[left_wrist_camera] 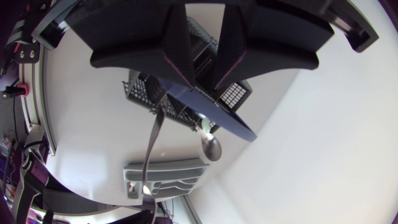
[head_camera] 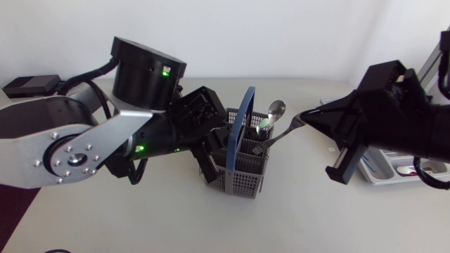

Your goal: Sort the cutlery from the basket into the organizer compartments.

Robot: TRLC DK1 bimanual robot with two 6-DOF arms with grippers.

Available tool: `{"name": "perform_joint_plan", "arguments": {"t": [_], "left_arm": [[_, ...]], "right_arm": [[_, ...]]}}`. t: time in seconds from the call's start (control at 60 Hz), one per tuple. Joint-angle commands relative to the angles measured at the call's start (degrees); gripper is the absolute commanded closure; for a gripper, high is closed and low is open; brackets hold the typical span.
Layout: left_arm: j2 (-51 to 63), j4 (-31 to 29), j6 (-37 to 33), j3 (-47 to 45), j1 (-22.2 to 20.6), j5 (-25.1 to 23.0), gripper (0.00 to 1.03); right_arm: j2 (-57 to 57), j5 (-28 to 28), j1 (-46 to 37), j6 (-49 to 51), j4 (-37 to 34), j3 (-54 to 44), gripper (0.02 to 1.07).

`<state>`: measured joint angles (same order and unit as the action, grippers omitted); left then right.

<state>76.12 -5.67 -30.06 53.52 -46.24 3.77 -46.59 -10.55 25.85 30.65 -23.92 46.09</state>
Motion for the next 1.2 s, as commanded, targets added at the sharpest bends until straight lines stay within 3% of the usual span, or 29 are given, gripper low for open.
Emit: {"name": "perform_joint_plan", "arguments": {"t": [0.0, 0.267, 0.467, 1.017, 1.183], "left_arm": [[0.6, -0.1, -1.0, 2.9, -2.5, 0.6, 0.73], [3.2, -0.8, -1.8, 5.7, -7.4, 0.5, 0.64], [4.2, -3.7, -2.0, 7.0, -9.8, -1.4, 0.63], [7.6, -8.5, -1.0, 10.6, -10.2, -9.4, 0.63], [7.7, -9.5, -1.3, 10.5, -9.9, -10.4, 0.69]], "right_arm": [[2.5, -0.9, 0.5, 0.5, -1.6, 1.6, 1.01], [6.9, -3.6, 0.3, 0.3, -5.4, 2.0, 1.01], [9.0, -5.0, 0.4, -0.2, -6.3, 1.5, 1.01], [11.9, -9.7, 0.7, -2.6, -6.6, -0.7, 1.01], [11.8, -9.7, 0.7, -2.5, -6.5, -0.9, 1.01]]}}
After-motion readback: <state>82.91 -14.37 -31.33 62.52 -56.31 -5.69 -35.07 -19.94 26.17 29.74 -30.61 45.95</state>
